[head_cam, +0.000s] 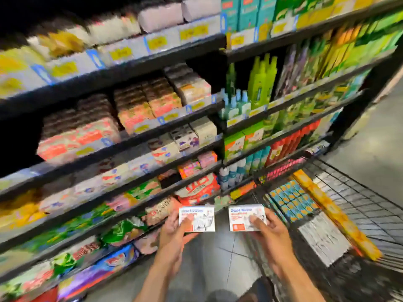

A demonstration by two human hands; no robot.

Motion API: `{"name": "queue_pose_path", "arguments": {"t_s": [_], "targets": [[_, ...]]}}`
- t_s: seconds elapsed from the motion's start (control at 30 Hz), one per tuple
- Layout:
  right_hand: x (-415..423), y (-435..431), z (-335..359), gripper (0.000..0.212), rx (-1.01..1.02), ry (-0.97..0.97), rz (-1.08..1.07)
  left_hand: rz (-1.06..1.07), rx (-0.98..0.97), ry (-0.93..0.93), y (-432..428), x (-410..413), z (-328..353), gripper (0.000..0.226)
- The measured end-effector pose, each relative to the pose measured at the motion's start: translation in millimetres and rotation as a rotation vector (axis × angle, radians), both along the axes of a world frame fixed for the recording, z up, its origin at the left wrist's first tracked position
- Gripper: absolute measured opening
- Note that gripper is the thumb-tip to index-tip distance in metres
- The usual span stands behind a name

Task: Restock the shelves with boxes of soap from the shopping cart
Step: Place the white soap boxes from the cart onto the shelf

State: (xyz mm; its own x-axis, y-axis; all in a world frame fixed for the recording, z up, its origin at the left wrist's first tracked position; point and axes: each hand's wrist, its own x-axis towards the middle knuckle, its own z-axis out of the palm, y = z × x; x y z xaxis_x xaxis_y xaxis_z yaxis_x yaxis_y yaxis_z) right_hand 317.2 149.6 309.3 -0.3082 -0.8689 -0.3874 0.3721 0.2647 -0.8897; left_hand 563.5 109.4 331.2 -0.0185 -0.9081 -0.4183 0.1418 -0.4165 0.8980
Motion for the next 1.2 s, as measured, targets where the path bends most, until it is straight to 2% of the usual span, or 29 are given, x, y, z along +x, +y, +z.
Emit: {"name": "queue_pose_path", "arguments": {"t_s": [0.1,0.2,0.23,0.27,0.37,0.4,0.6,0.87,1.0,1.1,1.2], "targets": [[70.0,9.3,20.6,0.027,-0.07,-0.028,0.037,0.105,-0.008,-0.019,36.7,75.4,15.4,0.032],[137.4,16.6,46.7,0.085,-0.122,-0.064,0.097,0.215,-0.038,0.018,69.7,144.1,32.2,0.03],[158.8,20.3,54.6,0.092,-0.141,-0.085,0.117,0.248,-0.055,0.025,80.0,164.6,38.8,0.027],[178.7,22.8,60.0,0.087,-0.153,-0.094,0.145,0.276,-0.072,0.036,90.0,183.5,44.7,0.025],[231.5,28.2,74.9,0.034,-0.163,-0.136,0.206,0.32,-0.121,0.069,113.4,231.4,63.6,0.022],[245.5,29.0,77.9,0.025,-0.164,-0.129,0.228,0.328,-0.131,0.067,117.7,245.7,67.8,0.023],[304.9,17.2,102.8,0.029,-0.182,-0.059,0.312,0.415,-0.152,0.094,116.4,304.5,83.6,0.033],[338.1,-37.3,127.0,0.032,-0.245,-0.031,0.401,0.367,-0.285,0.058,63.4,337.5,118.2,0.041],[345.8,-64.7,130.2,0.028,-0.289,-0.01,0.504,0.347,-0.372,-0.016,31.6,350.6,144.4,0.056],[349.4,-76.4,127.5,0.029,-0.309,0.005,0.53,0.33,-0.422,-0.091,4.7,364.4,158.3,0.051],[352.3,-85.4,121.4,0.032,-0.323,0.014,0.523,0.288,-0.424,-0.121,-26.7,383.1,166.9,0.037]]}}
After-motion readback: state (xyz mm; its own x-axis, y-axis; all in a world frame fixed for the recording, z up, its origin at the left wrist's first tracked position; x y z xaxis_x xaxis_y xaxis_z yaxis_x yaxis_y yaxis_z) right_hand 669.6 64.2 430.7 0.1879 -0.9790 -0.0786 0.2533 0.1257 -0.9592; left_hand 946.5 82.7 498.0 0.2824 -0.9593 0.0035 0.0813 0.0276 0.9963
